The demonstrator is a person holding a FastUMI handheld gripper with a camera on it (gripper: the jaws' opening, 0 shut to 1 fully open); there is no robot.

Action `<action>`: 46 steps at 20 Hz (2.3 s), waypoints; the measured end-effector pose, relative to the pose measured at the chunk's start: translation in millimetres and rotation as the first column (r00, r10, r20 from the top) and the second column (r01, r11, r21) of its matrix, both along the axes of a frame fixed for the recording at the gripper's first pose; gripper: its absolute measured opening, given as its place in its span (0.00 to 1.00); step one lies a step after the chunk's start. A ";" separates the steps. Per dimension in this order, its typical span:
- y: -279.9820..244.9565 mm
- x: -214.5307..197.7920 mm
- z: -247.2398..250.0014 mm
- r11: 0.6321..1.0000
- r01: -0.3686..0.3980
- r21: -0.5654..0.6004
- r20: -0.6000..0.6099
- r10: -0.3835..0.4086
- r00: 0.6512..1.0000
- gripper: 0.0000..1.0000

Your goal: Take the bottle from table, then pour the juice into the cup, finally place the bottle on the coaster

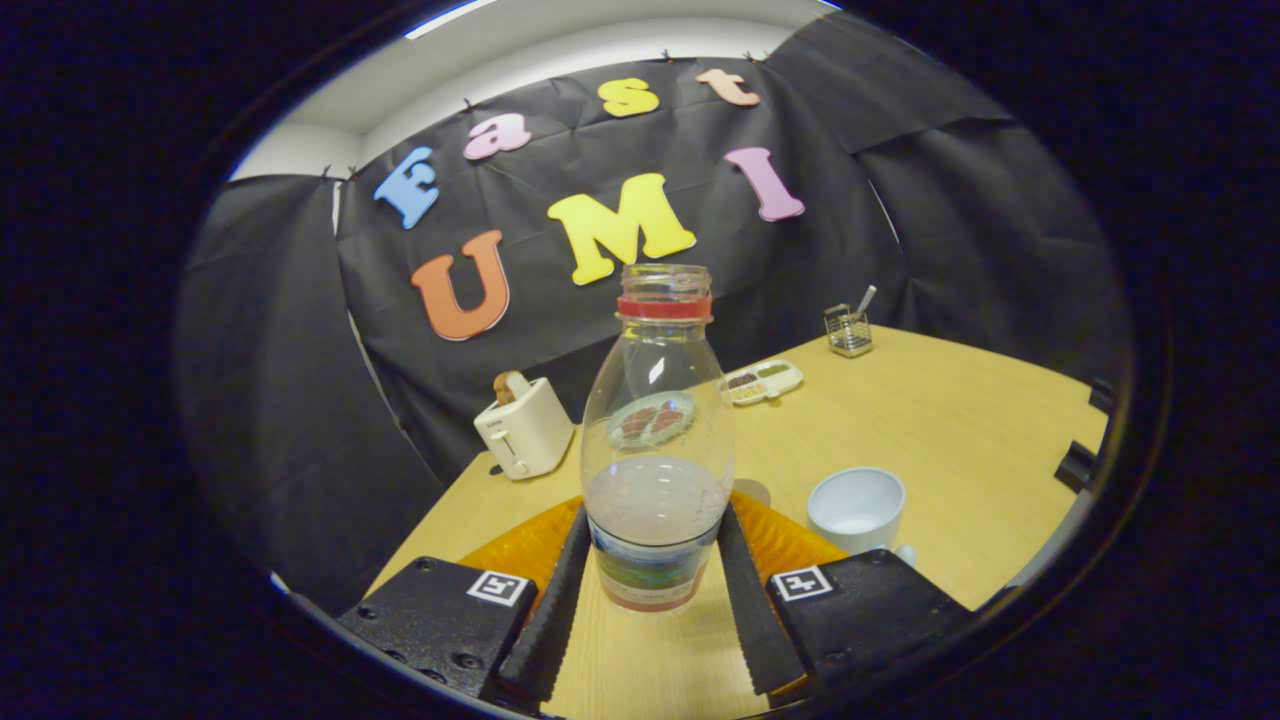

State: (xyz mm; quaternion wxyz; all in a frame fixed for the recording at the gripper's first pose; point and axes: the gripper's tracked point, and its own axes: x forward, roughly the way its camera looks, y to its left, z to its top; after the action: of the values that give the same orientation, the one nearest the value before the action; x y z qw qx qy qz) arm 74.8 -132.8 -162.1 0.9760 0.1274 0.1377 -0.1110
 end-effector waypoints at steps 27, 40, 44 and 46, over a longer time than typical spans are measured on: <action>-57.9 142.0 -70.8 0.948 0.086 -0.308 -0.095 -0.121 0.988 0.79; -75.0 147.3 -91.0 0.956 0.092 -0.279 -0.122 -0.131 0.984 0.79; -77.7 148.3 -97.8 0.954 0.092 -0.284 -0.147 -0.138 0.979 0.83; -76.2 148.2 -102.1 0.959 0.078 -0.273 -0.165 -0.127 0.978 0.87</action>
State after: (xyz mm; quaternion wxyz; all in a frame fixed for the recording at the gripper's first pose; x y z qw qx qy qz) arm 223.0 -208.9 -264.2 0.9606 -0.0077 0.2026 -0.1900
